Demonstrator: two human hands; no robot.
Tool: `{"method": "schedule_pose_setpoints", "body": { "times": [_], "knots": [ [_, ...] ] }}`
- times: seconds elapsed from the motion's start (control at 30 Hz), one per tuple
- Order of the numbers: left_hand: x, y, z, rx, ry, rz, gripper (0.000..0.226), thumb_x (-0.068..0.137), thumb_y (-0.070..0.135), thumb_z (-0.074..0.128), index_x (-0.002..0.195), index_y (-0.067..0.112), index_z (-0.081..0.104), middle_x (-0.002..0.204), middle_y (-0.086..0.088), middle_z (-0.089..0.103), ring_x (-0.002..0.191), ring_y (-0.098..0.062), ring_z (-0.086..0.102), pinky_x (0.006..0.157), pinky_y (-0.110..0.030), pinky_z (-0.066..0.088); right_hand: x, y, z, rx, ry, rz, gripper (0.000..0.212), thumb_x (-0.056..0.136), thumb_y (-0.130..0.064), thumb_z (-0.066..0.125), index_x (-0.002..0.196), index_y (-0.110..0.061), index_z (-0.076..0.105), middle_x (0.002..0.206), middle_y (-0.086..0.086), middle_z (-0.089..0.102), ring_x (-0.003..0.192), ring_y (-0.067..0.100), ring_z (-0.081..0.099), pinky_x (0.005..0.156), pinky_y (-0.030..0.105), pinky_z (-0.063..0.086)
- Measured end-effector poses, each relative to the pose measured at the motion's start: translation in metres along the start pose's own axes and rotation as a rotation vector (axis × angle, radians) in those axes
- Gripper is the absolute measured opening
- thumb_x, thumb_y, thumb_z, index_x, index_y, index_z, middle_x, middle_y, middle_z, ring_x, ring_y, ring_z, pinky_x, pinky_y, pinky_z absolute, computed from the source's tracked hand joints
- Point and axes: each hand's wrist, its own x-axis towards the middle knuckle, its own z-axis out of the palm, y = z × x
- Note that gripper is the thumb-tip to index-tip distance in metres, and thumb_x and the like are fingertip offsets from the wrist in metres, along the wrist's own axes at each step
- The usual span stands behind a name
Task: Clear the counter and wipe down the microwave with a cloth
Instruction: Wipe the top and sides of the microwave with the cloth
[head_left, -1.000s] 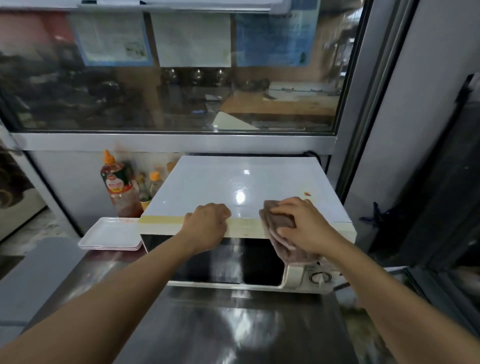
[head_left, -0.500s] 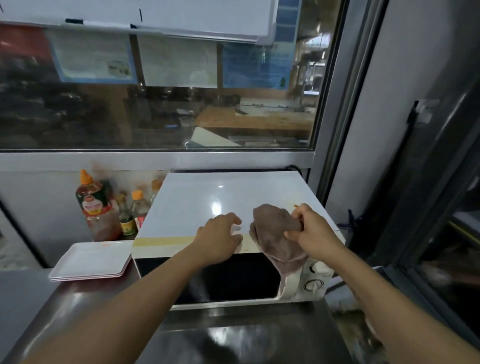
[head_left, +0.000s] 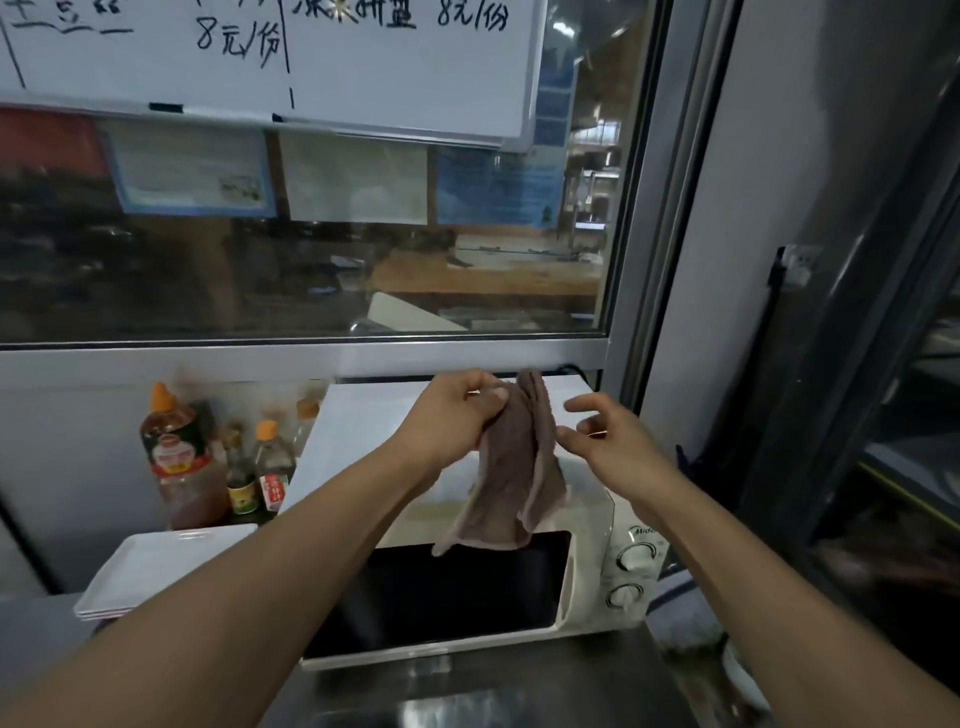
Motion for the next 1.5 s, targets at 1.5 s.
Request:
{"method": "schedule_pose_setpoints", "body": {
  "times": [1.5],
  "knots": [
    [0.058, 0.017, -0.006, -0.179, -0.1, -0.105, 0.007, 0.094, 0.021, 0.055, 0.089, 0.017, 0.055, 0.072, 0.002, 0.063, 0.063, -0.007, 0.061, 0.057, -0.02, 0.049, 0.049, -0.087, -0.022, 0.485, -0.039, 0.185, 0.006, 0.088, 0.005, 0.056, 0.084, 0.002, 0.057, 0.08, 0.016, 0.06, 0.071, 0.022, 0.064, 0.055, 0.029, 0.058]
  ]
}}
